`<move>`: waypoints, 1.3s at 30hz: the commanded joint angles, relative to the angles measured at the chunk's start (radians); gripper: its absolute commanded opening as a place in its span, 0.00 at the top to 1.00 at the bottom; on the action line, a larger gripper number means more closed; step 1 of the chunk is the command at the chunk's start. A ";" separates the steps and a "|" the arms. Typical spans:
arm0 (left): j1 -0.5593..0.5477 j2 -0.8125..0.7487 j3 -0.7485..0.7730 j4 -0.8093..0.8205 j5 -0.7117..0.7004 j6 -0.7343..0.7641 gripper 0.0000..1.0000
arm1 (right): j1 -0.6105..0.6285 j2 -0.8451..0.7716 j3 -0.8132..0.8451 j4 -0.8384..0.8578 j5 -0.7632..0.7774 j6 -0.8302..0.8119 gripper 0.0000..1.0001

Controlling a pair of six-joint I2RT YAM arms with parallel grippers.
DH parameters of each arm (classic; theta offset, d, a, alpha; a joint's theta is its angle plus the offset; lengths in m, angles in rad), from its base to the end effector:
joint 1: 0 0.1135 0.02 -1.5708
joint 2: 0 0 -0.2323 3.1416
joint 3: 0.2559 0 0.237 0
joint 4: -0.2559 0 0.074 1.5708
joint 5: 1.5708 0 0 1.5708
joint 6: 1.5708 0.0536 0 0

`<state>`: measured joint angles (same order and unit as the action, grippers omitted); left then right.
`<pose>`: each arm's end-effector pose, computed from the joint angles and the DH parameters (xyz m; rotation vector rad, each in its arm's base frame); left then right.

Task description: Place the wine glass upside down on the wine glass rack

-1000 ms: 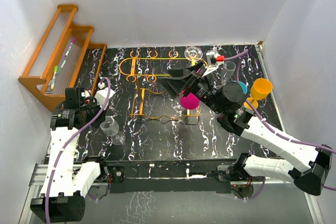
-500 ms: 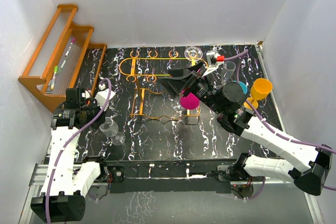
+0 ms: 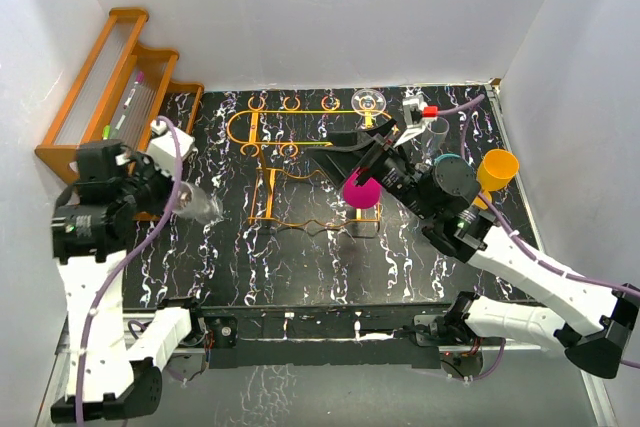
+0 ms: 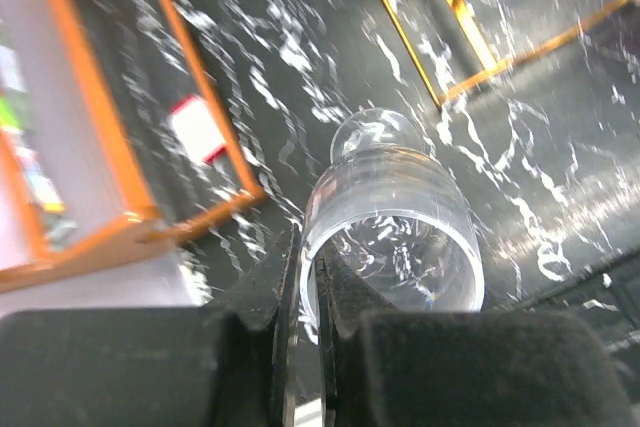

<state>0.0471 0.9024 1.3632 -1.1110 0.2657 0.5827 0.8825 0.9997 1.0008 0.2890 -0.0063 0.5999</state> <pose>0.1553 -0.0068 0.3754 0.7196 2.0739 0.0580 0.1559 0.1901 0.4057 -0.2017 1.3760 1.2634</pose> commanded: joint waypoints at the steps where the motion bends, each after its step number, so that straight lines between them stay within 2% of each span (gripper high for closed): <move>1: 0.003 -0.006 0.234 -0.037 -0.031 0.003 1.00 | 0.000 -0.039 0.052 -0.024 0.044 -0.027 0.03; 3: 0.003 -0.003 0.313 -0.020 -0.055 -0.001 1.00 | 0.001 -0.053 0.051 -0.029 0.055 -0.029 0.03; 6: 0.003 -0.052 0.360 0.119 -0.067 -0.024 1.00 | 0.000 -0.054 0.055 -0.003 0.052 -0.015 0.02; 13: 0.005 -0.234 0.216 0.803 -0.042 -0.030 1.00 | 0.000 0.087 0.187 0.067 -0.091 0.090 0.02; 16: 0.004 -0.288 0.099 1.094 -0.030 -0.076 1.00 | 0.001 0.189 0.257 0.170 -0.210 0.245 0.03; 21: 0.004 -0.422 -0.236 1.641 0.056 -0.199 1.00 | 0.003 0.354 0.332 0.455 -0.341 0.543 0.11; 22: 0.004 -0.434 -0.284 1.752 0.071 -0.247 1.00 | 0.008 0.382 0.350 0.498 -0.348 0.578 0.12; 24: 0.003 -0.448 -0.350 1.870 0.079 -0.323 1.00 | 0.024 0.435 0.393 0.543 -0.348 0.623 0.14; 28: 0.004 -0.456 -0.489 2.117 0.090 -0.430 1.00 | 0.073 0.510 0.467 0.593 -0.315 0.622 0.16; 30: 0.003 -0.459 -0.538 2.207 0.092 -0.494 1.00 | 0.100 0.528 0.477 0.619 -0.265 0.599 0.19; 32: 0.004 -0.462 -0.559 2.230 0.080 -0.537 1.00 | 0.124 0.528 0.461 0.645 -0.188 0.568 0.22; 36: -0.010 -0.467 -0.575 2.173 0.038 -0.588 1.00 | 0.147 0.537 0.438 0.705 -0.068 0.524 0.29; 39: -0.020 -0.474 -0.579 2.127 0.058 -0.617 1.00 | 0.148 0.559 0.435 0.778 -0.017 0.515 0.35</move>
<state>0.0406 0.4488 0.7822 0.9546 0.3389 0.0490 1.0325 1.5455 1.4132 0.9001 -0.1482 1.1500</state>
